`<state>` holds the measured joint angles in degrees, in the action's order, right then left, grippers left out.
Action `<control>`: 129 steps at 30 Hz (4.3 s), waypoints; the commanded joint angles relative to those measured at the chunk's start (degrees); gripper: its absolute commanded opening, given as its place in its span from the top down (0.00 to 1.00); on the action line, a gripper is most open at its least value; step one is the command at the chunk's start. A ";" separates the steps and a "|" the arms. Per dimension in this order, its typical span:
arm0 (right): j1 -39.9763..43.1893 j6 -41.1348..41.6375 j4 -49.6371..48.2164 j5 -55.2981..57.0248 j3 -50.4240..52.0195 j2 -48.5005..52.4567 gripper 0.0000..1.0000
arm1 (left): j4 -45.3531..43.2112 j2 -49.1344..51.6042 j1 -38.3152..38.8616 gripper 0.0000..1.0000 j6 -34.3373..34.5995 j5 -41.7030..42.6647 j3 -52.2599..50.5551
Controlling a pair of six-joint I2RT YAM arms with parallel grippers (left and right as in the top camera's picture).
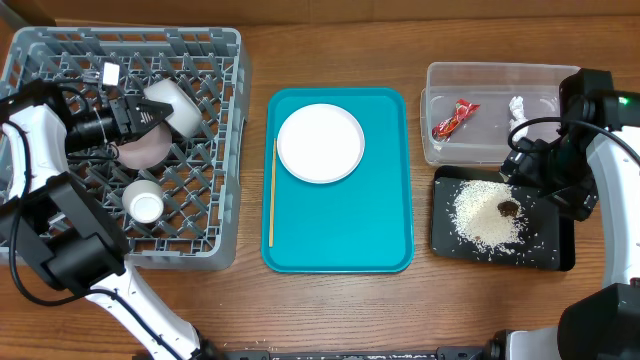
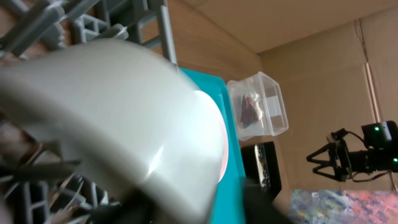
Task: Sort waste into correct bins and load items into the dishwasher
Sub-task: 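Carry the white bowl to the rack and set it in with left gripper, then reach the left gripper to the wooden stick on the tray and grasp, then carry the wooden stick into the dish rack and release it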
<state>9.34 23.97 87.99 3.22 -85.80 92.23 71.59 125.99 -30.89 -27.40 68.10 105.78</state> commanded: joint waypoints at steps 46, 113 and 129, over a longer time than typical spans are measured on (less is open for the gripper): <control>0.15 -1.68 0.66 0.57 -0.09 -0.50 0.00 | 9.97 -23.26 48.13 0.00 54.58 -62.73 -2.36; 0.15 -1.90 1.05 0.57 -0.09 -0.50 0.00 | -1.75 -25.46 44.78 0.96 53.59 -68.57 -20.04; 0.15 -1.88 1.03 0.55 -0.09 -0.50 0.00 | -6.60 -27.12 32.17 0.96 26.69 -70.05 -19.37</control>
<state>9.37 22.41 89.14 3.27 -85.78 92.23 65.56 96.97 1.87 4.12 -0.49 85.86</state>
